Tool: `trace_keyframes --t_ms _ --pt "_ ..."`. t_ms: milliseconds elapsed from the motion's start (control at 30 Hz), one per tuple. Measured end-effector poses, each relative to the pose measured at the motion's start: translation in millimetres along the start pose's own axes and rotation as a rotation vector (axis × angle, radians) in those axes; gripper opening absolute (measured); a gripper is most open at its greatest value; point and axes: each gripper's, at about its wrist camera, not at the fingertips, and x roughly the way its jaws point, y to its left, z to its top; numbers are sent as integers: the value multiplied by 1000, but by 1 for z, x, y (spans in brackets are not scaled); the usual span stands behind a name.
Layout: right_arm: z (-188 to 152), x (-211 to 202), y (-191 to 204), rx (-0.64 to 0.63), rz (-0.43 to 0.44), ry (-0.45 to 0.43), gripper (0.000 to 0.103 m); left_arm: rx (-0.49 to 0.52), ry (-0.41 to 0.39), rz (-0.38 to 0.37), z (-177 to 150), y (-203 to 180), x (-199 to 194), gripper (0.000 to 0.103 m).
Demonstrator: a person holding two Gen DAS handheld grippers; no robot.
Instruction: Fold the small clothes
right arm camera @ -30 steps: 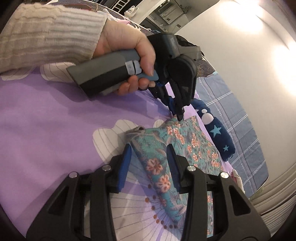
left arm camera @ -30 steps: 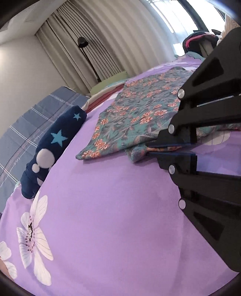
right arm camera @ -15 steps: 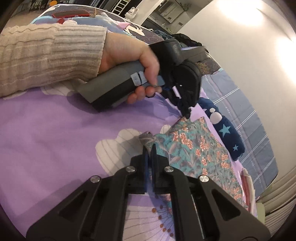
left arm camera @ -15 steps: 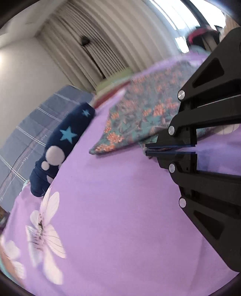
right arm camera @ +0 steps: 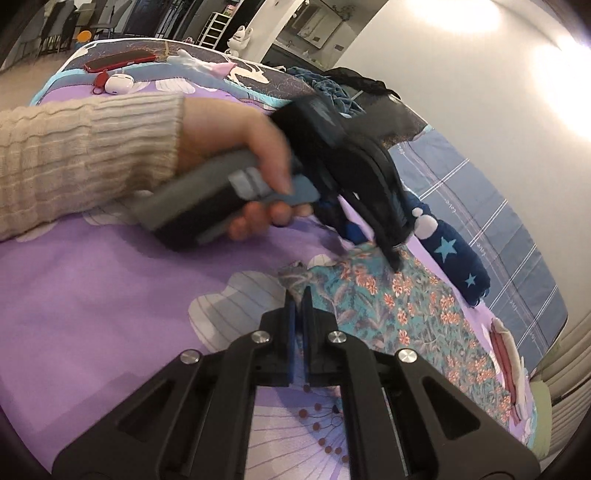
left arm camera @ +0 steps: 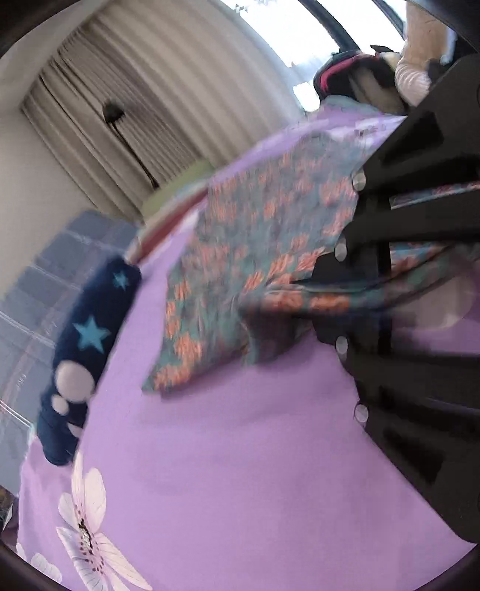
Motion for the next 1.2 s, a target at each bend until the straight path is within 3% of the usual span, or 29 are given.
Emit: trace_keyframes --t_ms 200,433,600,633,700,767,833,900,933,967,1000,1067,1133,1200 --pt "-1 5 6 -5 -2 20 3 -73 -69 -38 1 19 -6 8" --pt "-6 -7 -1 36 9 1 3 -177 -278 36 -9 34 -51 2" --pt "-7 -9 -2 45 12 -6 3 -216 -329 64 -15 35 -72 4" --pt "-7 -10 -3 45 11 -7 3 -217 -313 56 -16 34 -72 10" --pt "-7 -11 -2 45 8 -11 3 -224 -248 -7 -18 31 -67 60" --pt "-7 -11 -2 43 6 -12 3 -208 -173 -86 -22 25 -55 67" --pt "-6 -11 -1 42 5 -12 3 -153 -112 -89 -22 13 -43 67" --pt "-4 -10 -1 44 4 -12 3 -108 -68 -83 -19 3 -29 65" --pt "-3 -10 -1 47 3 -12 3 -101 -50 -82 -16 -1 -20 58" --pt "-2 -10 -1 52 0 -12 3 -108 -40 -78 -12 -1 -13 29" --pt "-1 -10 -1 56 -4 -14 3 -131 -36 -59 -8 3 -6 7" --pt "1 -13 -4 69 5 -24 3 -189 -86 -33 -2 13 -3 6" --pt "1 -16 -4 73 20 -36 3 -171 -152 -60 -4 11 -13 6" --pt "0 -16 2 46 27 -40 2 -156 -158 -55 -5 9 -14 6"
